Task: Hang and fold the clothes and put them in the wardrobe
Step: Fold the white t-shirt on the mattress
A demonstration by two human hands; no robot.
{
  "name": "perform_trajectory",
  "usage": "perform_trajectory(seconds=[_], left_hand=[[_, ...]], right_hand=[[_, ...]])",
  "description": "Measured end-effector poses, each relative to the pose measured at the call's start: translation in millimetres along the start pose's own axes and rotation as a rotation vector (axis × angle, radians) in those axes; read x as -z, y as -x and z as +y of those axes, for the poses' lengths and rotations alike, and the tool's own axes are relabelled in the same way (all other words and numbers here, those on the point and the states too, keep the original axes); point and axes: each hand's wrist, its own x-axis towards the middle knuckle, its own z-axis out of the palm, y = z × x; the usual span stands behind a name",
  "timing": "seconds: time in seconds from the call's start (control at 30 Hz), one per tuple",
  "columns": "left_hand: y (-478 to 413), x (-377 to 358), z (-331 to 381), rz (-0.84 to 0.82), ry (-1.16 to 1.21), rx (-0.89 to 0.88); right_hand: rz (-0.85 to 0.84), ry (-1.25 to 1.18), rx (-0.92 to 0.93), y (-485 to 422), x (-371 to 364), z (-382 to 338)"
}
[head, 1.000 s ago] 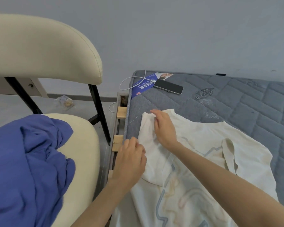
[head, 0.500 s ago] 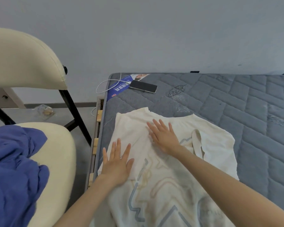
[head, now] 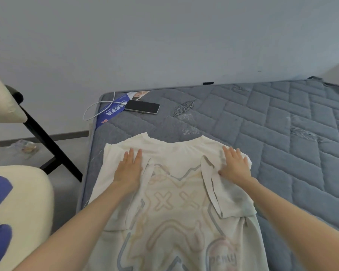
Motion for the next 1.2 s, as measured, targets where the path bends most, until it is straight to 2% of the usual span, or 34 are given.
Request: perform_trajectory(seconds=[0.17,0.37,0.5,0.63,0.73,0.87,0.97,1.2], left_hand=[[-36.8,9.7,-0.8,0.061,-0.150,0.010],[-72.5,22.1,0.0,-0.044,-0.193,0.041],[-89.2,27.0,-2.0,-0.091,-0.178,0.110],[-91.9,25.8,1.6,-0.073,-0.212,0.140],[-80.7,23.9,0.0,-0.049,-0.183,0.119],[-55.9,16.7,0.5,0.109,-0.297,-0.031],[-36.5,23.0,-0.2,0.167,-0.384,-0.116],[-27.1,74.9,13.9,0.359,-0.494,-0.091]], right_hand=[[-0.049,0.049,0.012,-29.4,5.1,2.2],[-0.247,0.098,0.107,-61.5,14.0,-4.7],[-0.211,0.197,0.173,-69.7,13.8,-12.1],[-0.233,0.156,0.120,-65.9,11.2,-16.3],[-0.155,0.162,0.123,-55.9,10.3,-17.6],[-0.039,0.253,0.151,-29.5,9.2,-13.3],[0.022,0.276,0.152,-10.8,13.2,-10.4],[0.276,0.261,0.127,1.5,63.1,-16.3]])
